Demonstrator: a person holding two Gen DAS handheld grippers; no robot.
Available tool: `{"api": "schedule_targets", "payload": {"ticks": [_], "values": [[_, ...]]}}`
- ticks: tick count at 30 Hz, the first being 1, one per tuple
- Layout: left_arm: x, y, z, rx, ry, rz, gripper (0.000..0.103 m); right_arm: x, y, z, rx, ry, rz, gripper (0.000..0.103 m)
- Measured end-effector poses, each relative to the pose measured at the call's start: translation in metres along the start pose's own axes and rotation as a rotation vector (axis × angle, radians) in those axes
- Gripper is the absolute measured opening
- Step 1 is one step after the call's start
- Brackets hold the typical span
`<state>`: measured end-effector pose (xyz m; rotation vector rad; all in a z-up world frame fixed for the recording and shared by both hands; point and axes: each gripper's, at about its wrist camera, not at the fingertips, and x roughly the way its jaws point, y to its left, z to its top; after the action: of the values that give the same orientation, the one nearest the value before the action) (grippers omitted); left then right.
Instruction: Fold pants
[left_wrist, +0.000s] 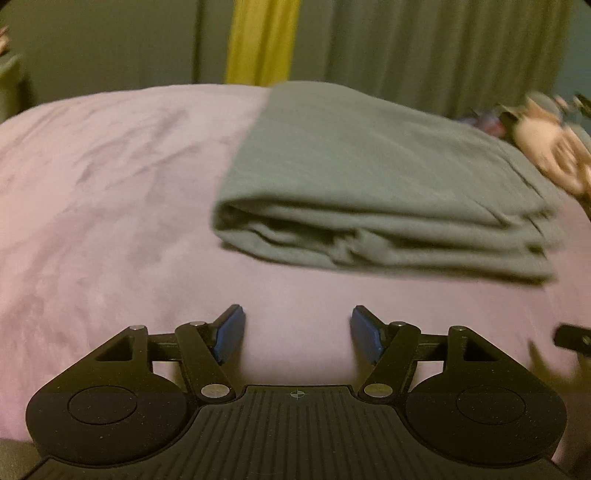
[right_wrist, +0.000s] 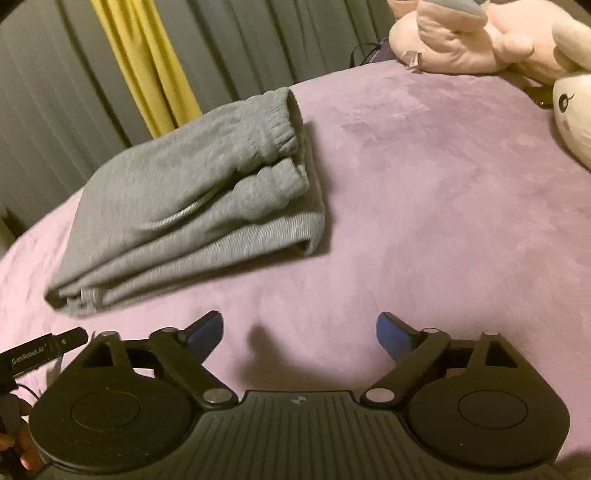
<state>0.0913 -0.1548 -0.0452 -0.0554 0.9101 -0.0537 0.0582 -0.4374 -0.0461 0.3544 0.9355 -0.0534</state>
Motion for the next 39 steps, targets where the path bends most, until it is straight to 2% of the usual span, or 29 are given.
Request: {"api": "schedule_targets", "payload": {"ticks": [1, 3, 8, 12, 15, 19, 22, 27, 33, 39], "values": [[-0.004, -0.005, -0.003, 0.022, 0.003, -0.011, 0.074, -0.003, 0.001, -0.004, -0.007, 0.004, -0.017, 0.098], [-0.012, -0.014, -0.010, 0.066, 0.003, -0.028, 0.084, -0.007, 0.003, -0.007, -0.001, 0.011, -0.034, 0.098], [-0.031, -0.028, -0.014, 0.120, -0.004, -0.036, 0.089, -0.021, 0.017, -0.015, -0.010, 0.000, -0.087, 0.099], [-0.038, -0.023, -0.012, 0.097, -0.012, -0.041, 0.093, -0.037, 0.042, -0.023, -0.166, -0.089, -0.047, 0.099], [-0.040, -0.019, -0.009, 0.061, -0.015, -0.022, 0.094, -0.039, 0.059, -0.024, -0.275, -0.100, -0.015, 0.099], [-0.041, -0.014, -0.004, 0.023, -0.030, 0.006, 0.094, -0.036, 0.080, -0.022, -0.354, -0.118, -0.056, 0.099], [-0.041, -0.014, -0.004, 0.023, -0.053, 0.033, 0.094, -0.037, 0.091, -0.021, -0.402, -0.165, -0.058, 0.099], [-0.037, -0.009, -0.002, 0.003, -0.107, 0.040, 0.094, -0.031, 0.104, -0.013, -0.429, -0.219, -0.059, 0.099], [-0.034, 0.005, 0.001, -0.061, -0.183, 0.043, 0.094, -0.010, 0.106, -0.007, -0.411, -0.211, -0.055, 0.099], [-0.023, 0.002, 0.003, -0.034, -0.160, 0.052, 0.094, -0.004, 0.102, -0.007, -0.389, -0.252, -0.065, 0.099]]}}
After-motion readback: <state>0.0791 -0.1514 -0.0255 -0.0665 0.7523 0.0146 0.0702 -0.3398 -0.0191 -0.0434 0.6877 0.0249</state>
